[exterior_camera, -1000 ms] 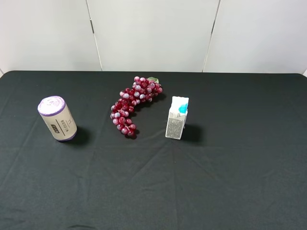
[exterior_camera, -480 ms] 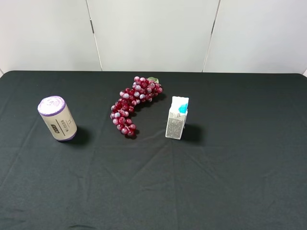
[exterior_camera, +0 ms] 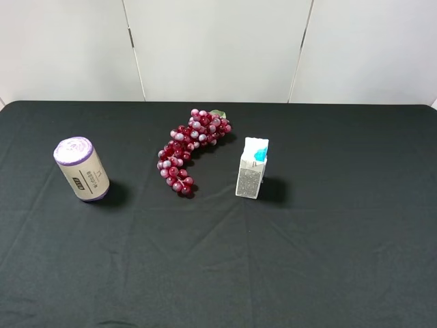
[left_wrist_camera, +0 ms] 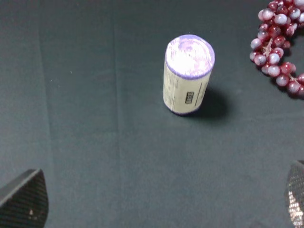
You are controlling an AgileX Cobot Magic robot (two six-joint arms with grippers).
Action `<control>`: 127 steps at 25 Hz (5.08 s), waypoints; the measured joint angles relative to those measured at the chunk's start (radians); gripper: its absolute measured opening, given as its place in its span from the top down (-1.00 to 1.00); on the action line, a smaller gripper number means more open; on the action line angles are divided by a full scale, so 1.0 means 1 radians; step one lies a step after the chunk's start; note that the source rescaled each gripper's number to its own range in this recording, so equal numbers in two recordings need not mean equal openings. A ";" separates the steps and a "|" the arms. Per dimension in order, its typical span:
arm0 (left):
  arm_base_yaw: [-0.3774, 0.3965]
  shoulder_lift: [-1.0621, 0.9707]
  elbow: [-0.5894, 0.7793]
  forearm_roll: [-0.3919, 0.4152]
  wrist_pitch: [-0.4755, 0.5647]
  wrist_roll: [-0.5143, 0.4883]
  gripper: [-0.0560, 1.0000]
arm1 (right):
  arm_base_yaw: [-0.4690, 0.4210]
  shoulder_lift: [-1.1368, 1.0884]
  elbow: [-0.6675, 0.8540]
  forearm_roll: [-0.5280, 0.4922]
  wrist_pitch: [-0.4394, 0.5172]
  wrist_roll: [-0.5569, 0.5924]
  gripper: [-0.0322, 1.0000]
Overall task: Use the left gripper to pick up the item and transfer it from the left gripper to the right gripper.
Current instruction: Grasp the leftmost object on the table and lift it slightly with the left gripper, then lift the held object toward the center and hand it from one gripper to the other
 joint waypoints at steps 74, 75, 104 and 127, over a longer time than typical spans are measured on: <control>-0.254 1.341 -0.221 0.045 -0.395 -0.174 -0.49 | 0.000 0.000 0.000 0.000 0.000 0.000 -1.00; -0.254 1.341 -0.221 0.045 -0.395 -0.174 -0.38 | 0.000 0.000 0.000 0.000 0.000 0.000 -1.00; -0.254 1.285 -0.319 0.072 -0.313 -0.174 0.86 | 0.000 0.000 0.000 0.000 0.000 0.000 -1.00; -0.254 1.050 -0.372 -0.236 -0.175 -0.061 0.86 | 0.000 0.000 0.000 0.000 0.000 0.000 -1.00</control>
